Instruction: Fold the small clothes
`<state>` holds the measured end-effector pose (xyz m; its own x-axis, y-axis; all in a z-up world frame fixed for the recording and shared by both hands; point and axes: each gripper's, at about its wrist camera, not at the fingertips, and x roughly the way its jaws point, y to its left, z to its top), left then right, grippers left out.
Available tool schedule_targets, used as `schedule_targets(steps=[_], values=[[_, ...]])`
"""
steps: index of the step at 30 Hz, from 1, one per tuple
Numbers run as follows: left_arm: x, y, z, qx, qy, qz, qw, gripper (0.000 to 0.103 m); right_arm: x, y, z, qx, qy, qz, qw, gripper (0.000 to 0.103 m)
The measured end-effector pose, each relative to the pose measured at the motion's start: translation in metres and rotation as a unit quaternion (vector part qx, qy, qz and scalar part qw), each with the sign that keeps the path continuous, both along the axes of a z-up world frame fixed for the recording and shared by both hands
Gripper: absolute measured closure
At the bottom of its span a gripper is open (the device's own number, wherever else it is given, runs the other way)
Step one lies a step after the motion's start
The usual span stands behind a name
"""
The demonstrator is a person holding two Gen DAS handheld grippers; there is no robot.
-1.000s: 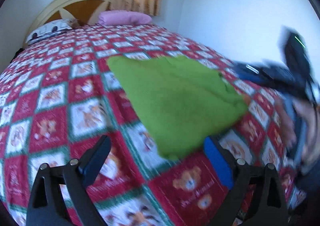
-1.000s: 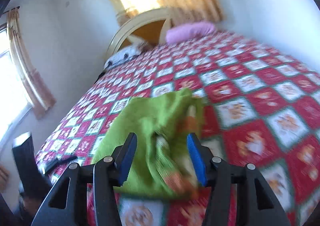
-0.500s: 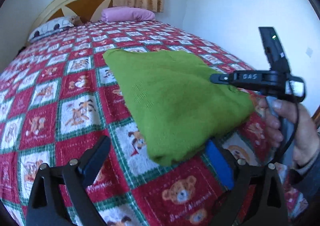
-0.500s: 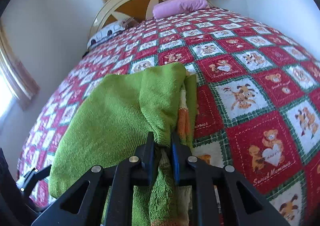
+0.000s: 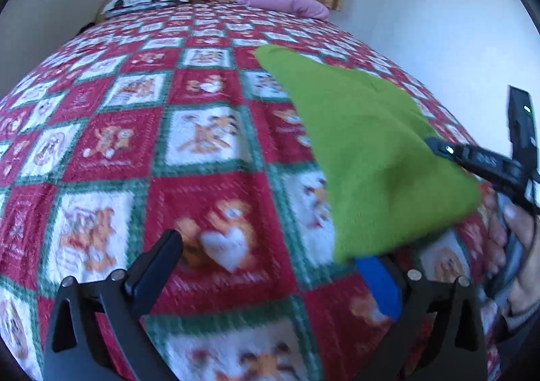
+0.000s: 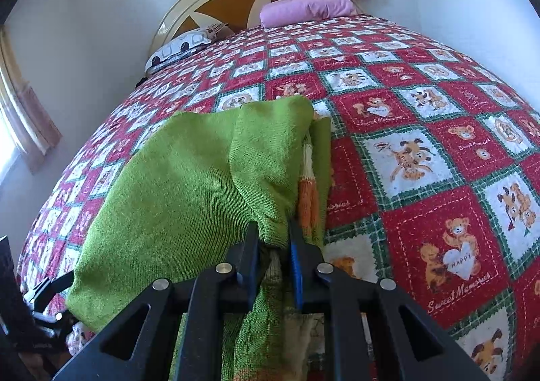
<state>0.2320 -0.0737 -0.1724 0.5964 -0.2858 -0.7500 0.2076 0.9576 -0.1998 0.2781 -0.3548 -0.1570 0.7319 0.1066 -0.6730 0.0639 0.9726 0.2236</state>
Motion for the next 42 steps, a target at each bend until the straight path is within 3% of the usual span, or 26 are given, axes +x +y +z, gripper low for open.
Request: schedule_targets(steps=[3,5,8,11,13,15,17,18,20,22,26,31,35,37,39,42], values=[[-0.027,0.003,0.01,-0.026,-0.008,-0.018,0.9995,0.001,-0.013,-0.005,0.009,0.002,-0.006,-0.001,1.0,0.083],[-0.041,0.006,0.03,-0.026,-0.043,-0.013,0.9987,0.001,-0.023,-0.003,0.021,-0.032,-0.024,-0.015,0.999,0.068],[-0.038,0.009,0.061,-0.032,-0.1,0.006,0.9944,0.0,-0.032,0.012,0.045,-0.074,-0.072,-0.005,0.995,0.067],[-0.008,-0.006,0.071,-0.014,-0.116,0.012,0.993,0.0,-0.017,0.034,0.057,-0.053,-0.079,0.061,0.994,0.067],[0.013,-0.021,0.066,-0.007,-0.106,0.006,0.9943,0.0,0.0,0.046,0.053,-0.025,-0.07,0.111,0.991,0.067],[0.031,-0.035,0.053,0.015,-0.09,0.004,0.9959,0.0,0.015,0.052,0.04,-0.032,-0.037,0.131,0.99,0.067],[0.043,-0.048,0.032,0.055,-0.064,0.001,0.9965,0.0,0.028,0.046,0.018,-0.057,0.004,0.105,0.993,0.067],[0.046,-0.05,0.023,0.056,-0.05,-0.003,0.9972,0.0,0.033,0.038,0.007,-0.049,0.027,0.099,0.993,0.071],[0.046,-0.049,0.008,0.024,-0.022,-0.011,0.9994,0.0,0.027,0.024,0.0,-0.024,0.014,0.097,0.995,0.077],[0.041,-0.048,0.003,0.014,-0.024,-0.013,0.9995,0.0,0.02,0.02,-0.001,-0.029,0.01,0.099,0.995,0.082],[0.042,-0.043,0.0,-0.003,-0.011,-0.026,0.9996,0.0,0.015,0.019,-0.001,-0.048,0.011,0.111,0.993,0.083],[0.048,-0.035,-0.006,-0.054,0.015,-0.029,0.998,0.0,0.016,0.01,0.002,-0.019,0.019,0.115,0.993,0.082],[0.042,-0.038,-0.004,-0.051,0.001,-0.028,0.9983,0.0,0.006,-0.015,0.017,0.064,-0.025,0.121,0.99,0.068],[0.042,-0.038,-0.004,-0.056,0.001,-0.028,0.9981,0.0,0.004,-0.034,0.026,0.1,-0.056,0.09,0.989,0.035],[0.043,-0.038,-0.005,-0.056,0.003,-0.03,0.998,0.0,0.009,-0.051,0.027,0.131,-0.065,0.068,0.987,0.032],[0.042,-0.04,-0.004,-0.052,0.0,-0.032,0.9981,0.0,0.029,-0.071,0.019,0.176,-0.044,0.05,0.982,0.032]])
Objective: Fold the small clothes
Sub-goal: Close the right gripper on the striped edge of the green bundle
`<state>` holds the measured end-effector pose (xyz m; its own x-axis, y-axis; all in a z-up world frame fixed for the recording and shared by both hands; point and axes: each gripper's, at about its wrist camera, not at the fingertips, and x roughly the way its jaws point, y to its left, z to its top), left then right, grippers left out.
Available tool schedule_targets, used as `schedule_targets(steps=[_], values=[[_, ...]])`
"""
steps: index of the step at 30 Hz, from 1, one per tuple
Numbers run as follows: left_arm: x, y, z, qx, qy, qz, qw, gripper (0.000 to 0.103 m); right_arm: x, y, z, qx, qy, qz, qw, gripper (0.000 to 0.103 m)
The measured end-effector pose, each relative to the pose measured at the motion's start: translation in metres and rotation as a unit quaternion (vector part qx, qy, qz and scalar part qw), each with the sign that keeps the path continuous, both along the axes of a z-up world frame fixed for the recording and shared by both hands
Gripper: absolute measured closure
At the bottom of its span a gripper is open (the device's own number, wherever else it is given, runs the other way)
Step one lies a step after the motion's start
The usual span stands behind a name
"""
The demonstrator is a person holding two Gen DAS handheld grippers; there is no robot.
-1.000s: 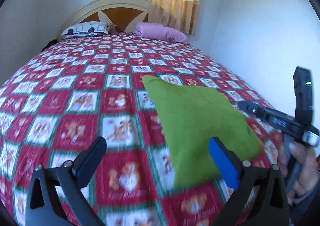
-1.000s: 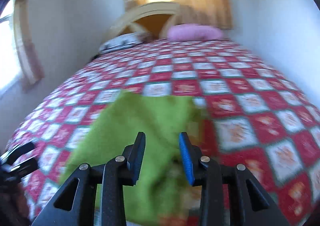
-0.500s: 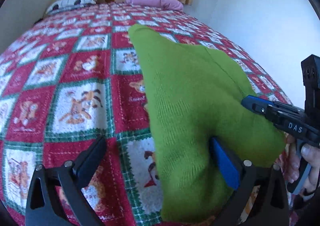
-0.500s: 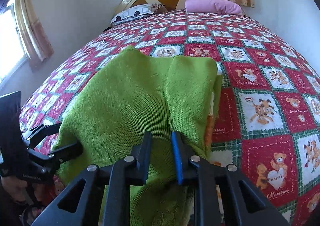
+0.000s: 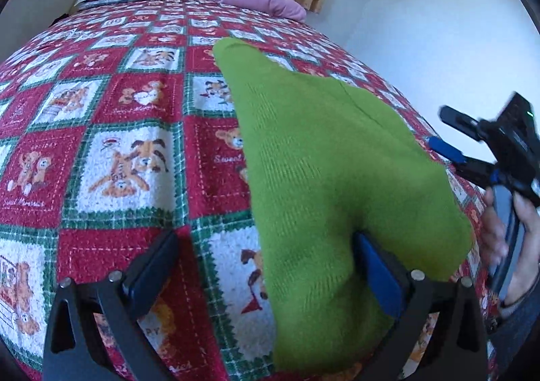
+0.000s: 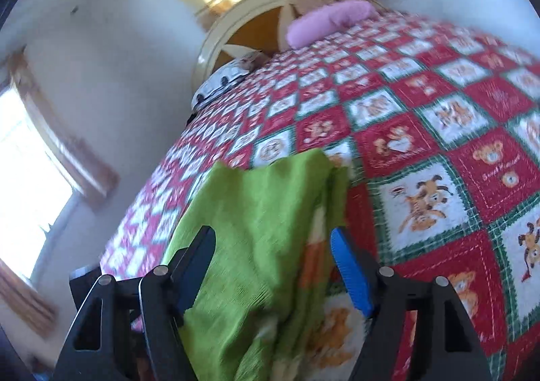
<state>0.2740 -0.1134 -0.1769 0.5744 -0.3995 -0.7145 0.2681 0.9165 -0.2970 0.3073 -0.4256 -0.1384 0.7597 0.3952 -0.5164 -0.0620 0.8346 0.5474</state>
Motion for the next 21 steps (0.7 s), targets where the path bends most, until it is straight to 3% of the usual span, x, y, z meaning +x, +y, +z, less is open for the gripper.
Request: schedule_targets(steps=[7,21], values=[[0.0,-0.001,-0.001,0.003,-0.004,0.002,1.0,0.0,0.051,-0.014,-0.034,0.073,0.072,0.005,0.995,0.031],[0.002,-0.001,-0.003,-0.008,-0.003,-0.002,1.0,0.0,0.087,-0.002,-0.04,0.035,0.068,0.036,0.996,0.031]])
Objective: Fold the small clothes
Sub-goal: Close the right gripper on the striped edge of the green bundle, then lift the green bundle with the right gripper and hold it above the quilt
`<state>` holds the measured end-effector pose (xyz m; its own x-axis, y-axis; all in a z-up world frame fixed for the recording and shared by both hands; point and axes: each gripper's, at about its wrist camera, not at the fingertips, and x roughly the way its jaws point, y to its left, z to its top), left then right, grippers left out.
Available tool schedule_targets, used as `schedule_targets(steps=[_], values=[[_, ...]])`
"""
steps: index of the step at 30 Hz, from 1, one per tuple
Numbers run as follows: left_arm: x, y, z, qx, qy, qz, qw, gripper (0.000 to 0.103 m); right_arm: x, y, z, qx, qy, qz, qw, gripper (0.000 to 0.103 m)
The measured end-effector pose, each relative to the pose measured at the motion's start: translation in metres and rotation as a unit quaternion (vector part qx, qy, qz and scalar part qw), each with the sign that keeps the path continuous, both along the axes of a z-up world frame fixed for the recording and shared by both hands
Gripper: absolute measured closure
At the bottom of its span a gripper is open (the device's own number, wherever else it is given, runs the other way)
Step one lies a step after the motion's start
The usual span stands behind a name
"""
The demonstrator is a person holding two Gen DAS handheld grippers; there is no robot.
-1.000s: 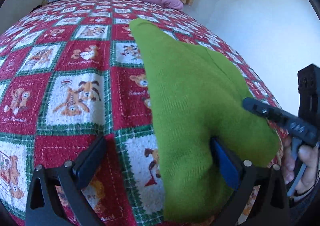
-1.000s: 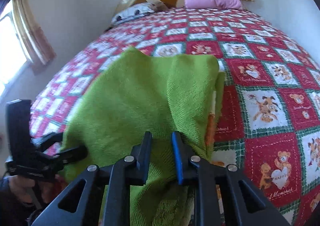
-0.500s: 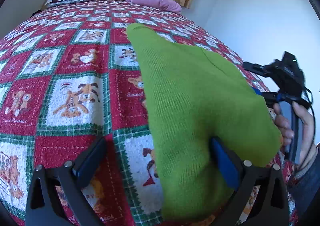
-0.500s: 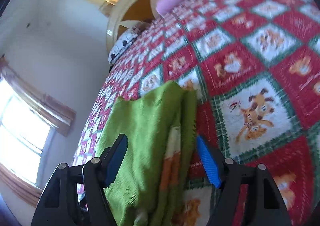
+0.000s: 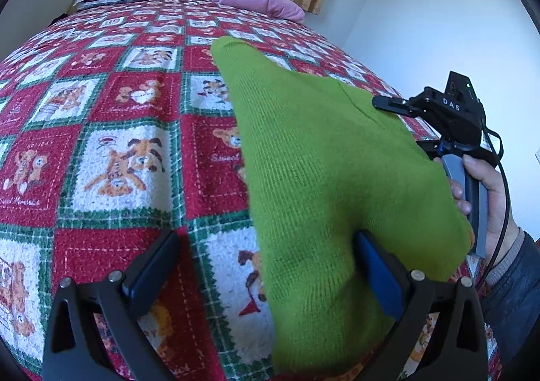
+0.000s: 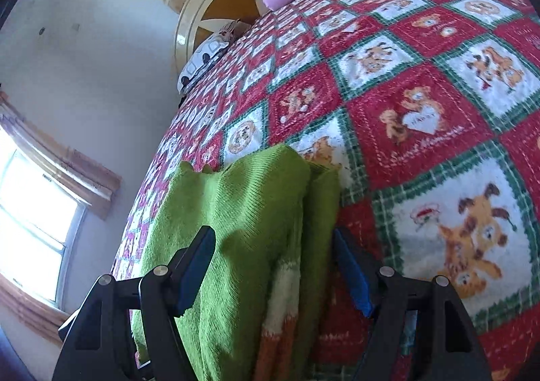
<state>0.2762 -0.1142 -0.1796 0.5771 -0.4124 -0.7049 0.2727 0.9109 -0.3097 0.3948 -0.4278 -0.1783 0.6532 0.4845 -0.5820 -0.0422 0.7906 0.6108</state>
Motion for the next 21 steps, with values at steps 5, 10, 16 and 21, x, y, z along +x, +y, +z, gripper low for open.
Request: schedule_targets(steps=[5,10,16,21], values=[[-0.005,-0.004,0.004,0.006,-0.016,-0.006,0.9998,0.008,0.007,0.007,-0.001,-0.014,0.003,0.012,1.0,0.044],[-0.009,-0.013,0.01,0.028,-0.027,-0.014,0.9991,0.018,0.007,-0.003,-0.01,0.013,0.011,0.002,1.0,0.065],[-0.007,-0.019,0.015,0.033,-0.021,-0.03,0.9988,0.04,0.009,-0.006,-0.013,0.021,0.018,-0.002,1.0,0.065],[-0.009,-0.027,0.018,0.048,-0.023,-0.04,0.9978,0.055,0.001,0.002,-0.005,-0.012,0.004,-0.004,1.0,0.076]])
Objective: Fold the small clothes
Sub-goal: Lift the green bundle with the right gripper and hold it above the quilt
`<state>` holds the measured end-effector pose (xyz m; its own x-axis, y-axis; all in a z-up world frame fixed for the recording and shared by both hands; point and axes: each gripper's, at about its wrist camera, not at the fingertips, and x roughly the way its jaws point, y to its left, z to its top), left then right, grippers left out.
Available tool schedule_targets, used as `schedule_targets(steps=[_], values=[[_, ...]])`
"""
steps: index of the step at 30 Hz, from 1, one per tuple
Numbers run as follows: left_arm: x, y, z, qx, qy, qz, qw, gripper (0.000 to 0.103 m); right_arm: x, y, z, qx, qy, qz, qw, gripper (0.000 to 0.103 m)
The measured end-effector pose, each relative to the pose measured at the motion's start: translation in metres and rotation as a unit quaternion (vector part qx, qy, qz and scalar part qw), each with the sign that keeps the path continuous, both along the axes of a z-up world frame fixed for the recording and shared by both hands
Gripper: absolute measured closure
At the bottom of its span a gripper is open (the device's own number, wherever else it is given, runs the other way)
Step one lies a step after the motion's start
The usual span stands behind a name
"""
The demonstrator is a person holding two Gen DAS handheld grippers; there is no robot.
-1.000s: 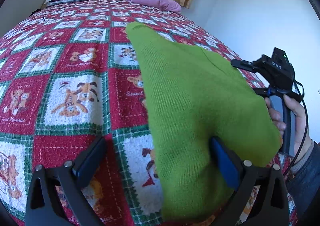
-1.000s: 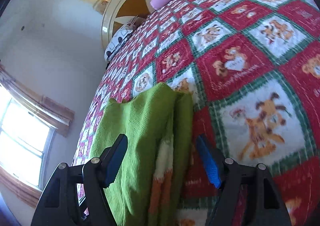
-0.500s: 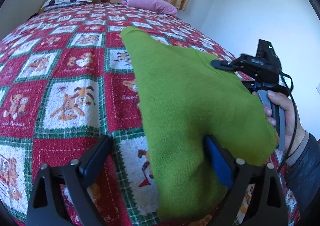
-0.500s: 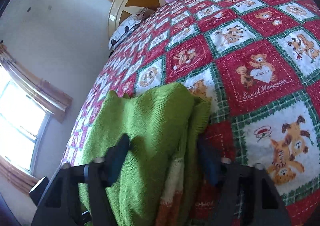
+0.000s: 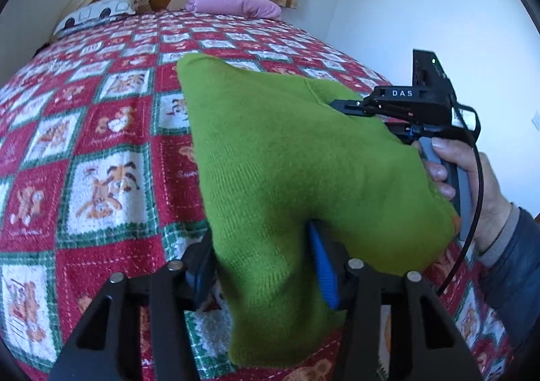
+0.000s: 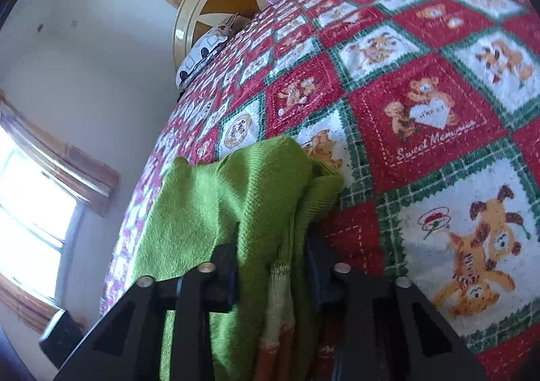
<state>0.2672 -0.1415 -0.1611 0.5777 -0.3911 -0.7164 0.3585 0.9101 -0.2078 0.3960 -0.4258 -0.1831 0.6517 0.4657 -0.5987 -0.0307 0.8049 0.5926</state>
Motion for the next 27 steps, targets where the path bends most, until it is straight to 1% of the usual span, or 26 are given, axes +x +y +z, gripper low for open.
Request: schedule_targets(steps=[1,3,8,13,16,27], values=[[0.0,0.0,0.001,0.002,0.0,-0.001,1.0,0.058,-0.002,0.001,0.003,0.008,0.004,0.014,1.0,0.077],[-0.003,0.0,0.007,0.012,-0.006,-0.003,0.9999,0.067,-0.008,0.002,0.009,0.013,-0.004,0.006,1.0,0.078],[-0.009,-0.002,0.02,0.034,-0.026,-0.005,0.9991,0.074,-0.021,0.008,0.029,0.003,-0.027,-0.005,1.0,0.078],[-0.018,0.0,0.03,0.033,-0.035,-0.009,0.9988,0.076,-0.032,0.018,0.054,-0.003,-0.045,0.004,0.999,0.079],[-0.024,0.002,0.036,0.031,-0.04,-0.014,0.9986,0.077,-0.039,0.026,0.062,-0.007,-0.049,0.009,0.999,0.079],[-0.047,0.022,0.049,0.024,-0.048,-0.016,0.9984,0.078,-0.065,0.047,0.068,0.004,-0.054,0.018,0.998,0.079]])
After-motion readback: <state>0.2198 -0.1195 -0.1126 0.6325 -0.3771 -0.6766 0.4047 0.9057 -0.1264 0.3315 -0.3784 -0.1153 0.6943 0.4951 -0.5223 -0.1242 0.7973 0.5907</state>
